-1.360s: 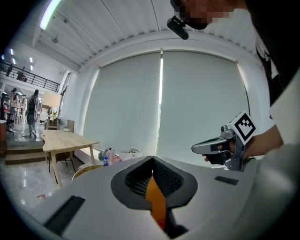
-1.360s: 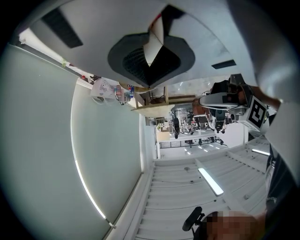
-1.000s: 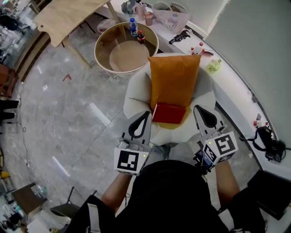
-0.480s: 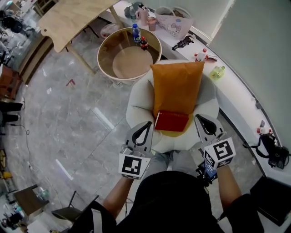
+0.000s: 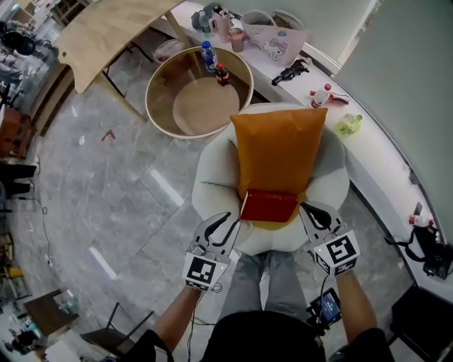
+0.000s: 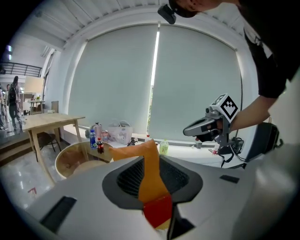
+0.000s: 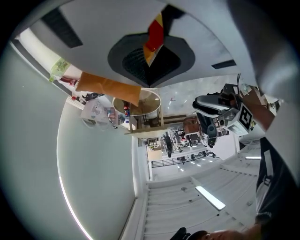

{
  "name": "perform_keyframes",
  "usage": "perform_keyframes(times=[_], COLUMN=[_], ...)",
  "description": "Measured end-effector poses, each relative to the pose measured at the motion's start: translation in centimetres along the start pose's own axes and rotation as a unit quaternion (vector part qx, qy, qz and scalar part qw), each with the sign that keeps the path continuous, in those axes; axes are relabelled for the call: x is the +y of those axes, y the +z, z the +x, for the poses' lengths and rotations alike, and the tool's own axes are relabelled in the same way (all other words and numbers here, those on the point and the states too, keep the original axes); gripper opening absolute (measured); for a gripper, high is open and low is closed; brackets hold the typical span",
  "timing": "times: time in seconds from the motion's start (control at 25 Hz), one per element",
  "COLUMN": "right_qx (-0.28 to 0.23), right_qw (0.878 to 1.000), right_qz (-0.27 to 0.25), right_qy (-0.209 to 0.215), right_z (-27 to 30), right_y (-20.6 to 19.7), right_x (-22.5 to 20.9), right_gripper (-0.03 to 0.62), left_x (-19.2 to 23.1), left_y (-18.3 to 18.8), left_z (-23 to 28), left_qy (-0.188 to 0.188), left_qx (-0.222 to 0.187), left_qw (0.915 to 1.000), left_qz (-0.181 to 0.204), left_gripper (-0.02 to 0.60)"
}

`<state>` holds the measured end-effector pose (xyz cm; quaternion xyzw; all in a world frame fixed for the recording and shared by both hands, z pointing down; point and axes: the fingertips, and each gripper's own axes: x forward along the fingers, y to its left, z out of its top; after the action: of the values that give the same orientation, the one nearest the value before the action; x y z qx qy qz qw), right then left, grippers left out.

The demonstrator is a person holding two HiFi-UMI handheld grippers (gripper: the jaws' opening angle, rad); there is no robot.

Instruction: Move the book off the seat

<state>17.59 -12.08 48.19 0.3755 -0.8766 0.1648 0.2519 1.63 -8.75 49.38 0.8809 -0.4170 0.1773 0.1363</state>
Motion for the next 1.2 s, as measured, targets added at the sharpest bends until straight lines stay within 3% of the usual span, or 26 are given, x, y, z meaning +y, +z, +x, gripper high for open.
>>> perform_keyframes(times=[0.08,0.36,0.48,0.64,0.88,1.08,1.2], right_qx=[0.016,0.103,0.131,0.165,0.214,0.255,0.28], right_qw=[1.0,0.993,0.988,0.981,0.965,0.949,0.933], right_qz=[0.005,0.002,0.002,-0.014,-0.045,-0.066,-0.091], right_qy=[0.008,0.062,0.078,0.103,0.143,0.175,0.206], right_z=[2.0,9.7,12.6,15.6,19.6,22.4,24.3], right_y=[-2.5,-14.2,-18.9,-23.5,-30.3,-35.9,-38.6], right_x=[-1.3,-4.1,-5.0,-5.7,-6.3,-7.1,-7.0], right_gripper=[0.009,0.012,0.078,0.106,0.181,0.202,0.229], left_x=[0.1,-0.1,-0.4,-0.7,-0.2,-0.4,-0.7], left_y=[-2.2,-10.9,-14.2,-17.3,-22.5,-25.9,-28.1], left_z=[1.7,7.3,9.3,11.0,12.6,13.4,14.0], left_qy=[-0.007,-0.018,-0.022,-0.014,0.004,0.007,0.005], left_qx=[0.015,0.054,0.068,0.083,0.092,0.083,0.096], left_qw=[0.9998,0.9973,0.9964,0.9949,0.9914,0.9896,0.9906], left_qz=[-0.005,-0.046,-0.046,-0.055,-0.093,-0.117,-0.097], left_gripper=[0.134,0.159,0.16,0.16,0.16,0.16,0.16])
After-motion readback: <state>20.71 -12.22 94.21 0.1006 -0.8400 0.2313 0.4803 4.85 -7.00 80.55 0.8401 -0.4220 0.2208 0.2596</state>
